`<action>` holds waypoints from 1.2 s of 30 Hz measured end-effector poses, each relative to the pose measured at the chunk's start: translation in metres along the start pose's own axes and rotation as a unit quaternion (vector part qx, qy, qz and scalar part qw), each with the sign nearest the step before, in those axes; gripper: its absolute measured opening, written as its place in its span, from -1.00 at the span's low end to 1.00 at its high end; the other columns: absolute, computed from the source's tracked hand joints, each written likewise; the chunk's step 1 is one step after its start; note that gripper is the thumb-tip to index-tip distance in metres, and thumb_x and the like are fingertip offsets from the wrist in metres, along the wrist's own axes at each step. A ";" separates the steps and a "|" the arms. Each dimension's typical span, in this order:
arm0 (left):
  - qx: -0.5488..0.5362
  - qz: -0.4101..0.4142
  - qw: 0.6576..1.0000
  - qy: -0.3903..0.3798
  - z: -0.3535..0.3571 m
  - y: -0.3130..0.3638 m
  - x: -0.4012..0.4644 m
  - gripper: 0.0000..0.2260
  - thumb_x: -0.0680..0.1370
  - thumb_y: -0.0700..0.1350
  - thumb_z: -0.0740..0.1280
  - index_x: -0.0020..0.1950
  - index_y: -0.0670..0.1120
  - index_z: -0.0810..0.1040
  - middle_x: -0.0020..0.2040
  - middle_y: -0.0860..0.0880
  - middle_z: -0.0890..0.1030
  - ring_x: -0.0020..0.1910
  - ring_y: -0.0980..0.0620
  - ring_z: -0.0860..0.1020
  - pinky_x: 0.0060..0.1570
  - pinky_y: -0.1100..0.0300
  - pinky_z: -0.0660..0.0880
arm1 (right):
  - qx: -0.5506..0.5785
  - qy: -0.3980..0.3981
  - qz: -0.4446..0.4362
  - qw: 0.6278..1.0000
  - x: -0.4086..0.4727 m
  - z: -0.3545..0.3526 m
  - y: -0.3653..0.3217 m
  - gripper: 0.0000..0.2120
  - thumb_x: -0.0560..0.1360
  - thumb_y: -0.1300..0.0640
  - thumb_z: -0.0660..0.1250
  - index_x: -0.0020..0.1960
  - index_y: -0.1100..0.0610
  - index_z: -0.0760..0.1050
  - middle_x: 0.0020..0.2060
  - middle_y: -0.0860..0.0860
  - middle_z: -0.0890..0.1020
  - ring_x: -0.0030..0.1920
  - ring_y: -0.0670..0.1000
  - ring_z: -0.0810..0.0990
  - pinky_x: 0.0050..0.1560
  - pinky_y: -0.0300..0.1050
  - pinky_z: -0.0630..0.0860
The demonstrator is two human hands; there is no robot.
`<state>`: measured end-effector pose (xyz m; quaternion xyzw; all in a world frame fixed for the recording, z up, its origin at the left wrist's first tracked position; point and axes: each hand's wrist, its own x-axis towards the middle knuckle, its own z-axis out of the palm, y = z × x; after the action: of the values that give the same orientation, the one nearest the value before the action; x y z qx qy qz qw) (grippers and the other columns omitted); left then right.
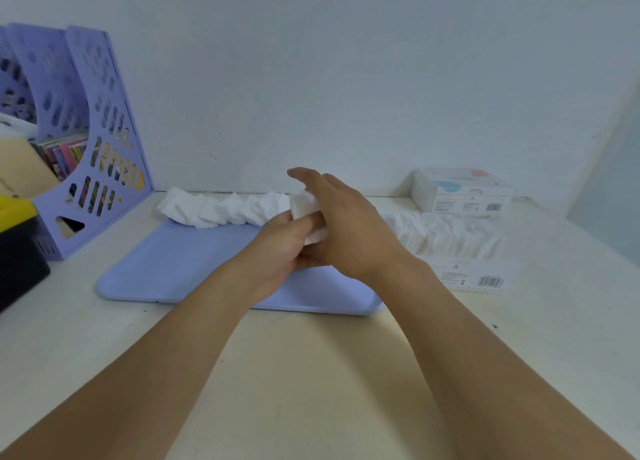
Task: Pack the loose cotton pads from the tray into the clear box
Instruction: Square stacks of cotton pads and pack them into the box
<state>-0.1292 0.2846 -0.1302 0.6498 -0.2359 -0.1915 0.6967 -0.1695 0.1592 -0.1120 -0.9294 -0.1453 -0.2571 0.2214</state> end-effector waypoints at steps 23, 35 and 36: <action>0.324 0.077 0.940 0.073 -0.053 0.015 0.002 -0.42 0.30 0.39 0.46 0.18 0.15 0.42 0.12 0.06 0.54 -0.10 0.04 0.57 -0.09 0.11 0.54 | 0.411 0.069 0.220 0.882 0.010 0.005 0.021 -0.71 0.59 0.11 0.40 0.11 0.36 0.57 -0.13 0.29 0.60 -0.15 0.14 0.59 -0.13 0.20 0.63; 0.452 -0.064 0.886 0.079 -0.046 -0.017 0.011 -0.56 0.55 0.02 0.43 -0.35 -0.06 0.25 -0.42 0.03 0.28 -0.43 0.08 0.23 -0.42 0.22 0.13 | 0.530 -0.063 0.341 0.774 0.008 0.030 0.032 -0.79 0.68 0.24 0.19 0.29 0.20 0.48 0.02 0.11 0.64 -0.04 0.07 0.62 -0.11 -0.08 0.59; 0.468 -0.066 0.877 0.080 -0.043 -0.016 0.010 -0.57 0.57 -0.04 0.41 -0.37 -0.04 0.24 -0.42 0.03 0.29 -0.42 0.09 0.25 -0.42 0.22 0.13 | 0.530 -0.073 0.342 0.772 0.008 0.032 0.032 -0.80 0.67 0.24 0.22 0.28 0.23 0.48 0.02 0.14 0.65 -0.07 0.08 0.64 -0.08 -0.06 0.61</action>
<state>-0.0955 0.3123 -0.1470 0.9273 -0.1980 -0.0514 0.3134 -0.1376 0.1488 -0.1432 -0.6688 0.0527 0.0217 0.7412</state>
